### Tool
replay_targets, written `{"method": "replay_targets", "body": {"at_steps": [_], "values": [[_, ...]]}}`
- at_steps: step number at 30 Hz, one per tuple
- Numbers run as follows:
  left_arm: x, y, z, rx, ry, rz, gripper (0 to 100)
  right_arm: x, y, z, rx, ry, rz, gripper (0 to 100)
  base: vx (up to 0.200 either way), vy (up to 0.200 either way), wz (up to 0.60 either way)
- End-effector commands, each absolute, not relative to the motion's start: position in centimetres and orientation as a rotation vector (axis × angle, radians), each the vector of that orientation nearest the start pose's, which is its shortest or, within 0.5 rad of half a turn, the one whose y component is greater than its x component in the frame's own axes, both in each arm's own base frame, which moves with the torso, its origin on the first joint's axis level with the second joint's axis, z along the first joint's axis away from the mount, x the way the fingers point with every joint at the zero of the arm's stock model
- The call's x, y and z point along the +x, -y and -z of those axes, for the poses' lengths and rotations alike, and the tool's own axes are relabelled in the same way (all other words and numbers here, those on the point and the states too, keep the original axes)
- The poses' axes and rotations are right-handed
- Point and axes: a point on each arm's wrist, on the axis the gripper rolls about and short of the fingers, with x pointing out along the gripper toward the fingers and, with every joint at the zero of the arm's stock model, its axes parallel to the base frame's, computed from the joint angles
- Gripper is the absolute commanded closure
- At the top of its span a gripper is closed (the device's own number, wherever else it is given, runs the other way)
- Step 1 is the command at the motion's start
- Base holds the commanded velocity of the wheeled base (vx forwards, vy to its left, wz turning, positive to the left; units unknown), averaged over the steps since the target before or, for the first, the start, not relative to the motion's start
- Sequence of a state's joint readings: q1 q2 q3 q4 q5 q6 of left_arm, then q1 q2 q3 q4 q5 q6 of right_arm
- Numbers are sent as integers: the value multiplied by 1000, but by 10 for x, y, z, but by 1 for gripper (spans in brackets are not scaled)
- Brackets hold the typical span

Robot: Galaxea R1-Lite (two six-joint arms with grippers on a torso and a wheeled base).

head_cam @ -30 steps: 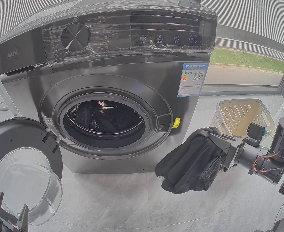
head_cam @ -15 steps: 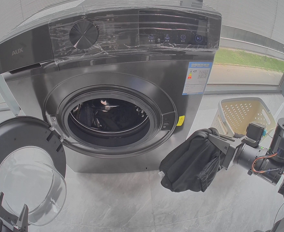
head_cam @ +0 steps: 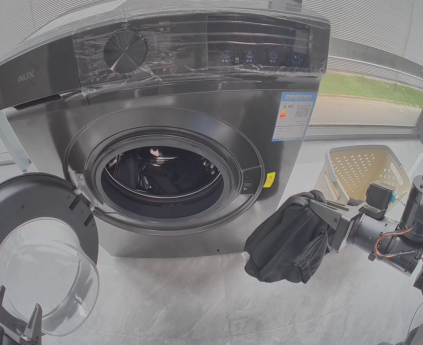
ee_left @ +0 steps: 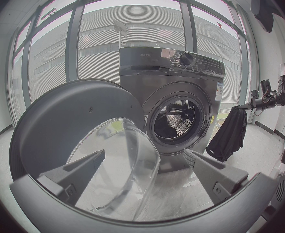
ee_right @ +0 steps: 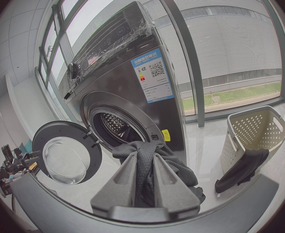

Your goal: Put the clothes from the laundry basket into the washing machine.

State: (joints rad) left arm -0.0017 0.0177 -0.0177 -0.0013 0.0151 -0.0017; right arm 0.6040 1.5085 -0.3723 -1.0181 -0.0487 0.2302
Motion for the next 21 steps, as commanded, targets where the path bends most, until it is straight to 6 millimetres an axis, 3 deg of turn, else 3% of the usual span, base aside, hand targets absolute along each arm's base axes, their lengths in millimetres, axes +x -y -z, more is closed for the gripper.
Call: {"method": "replay_targets", "body": {"at_steps": [1, 15, 18, 21], "values": [[-23, 0, -76, -3, 2, -14, 0, 186, -127, -161, 186, -175, -539, 100, 0, 0, 0], [-23, 0, -76, -3, 2, -14, 0, 186, -127, -162, 187, -172, -539, 100, 0, 0, 0], [-23, 0, -76, -3, 2, -14, 0, 185, -128, -162, 186, -173, -545, 100, 0, 200, 0], [-23, 0, -76, -3, 2, -14, 0, 185, -128, -162, 186, -173, -545, 100, 0, 0, 0]]}}
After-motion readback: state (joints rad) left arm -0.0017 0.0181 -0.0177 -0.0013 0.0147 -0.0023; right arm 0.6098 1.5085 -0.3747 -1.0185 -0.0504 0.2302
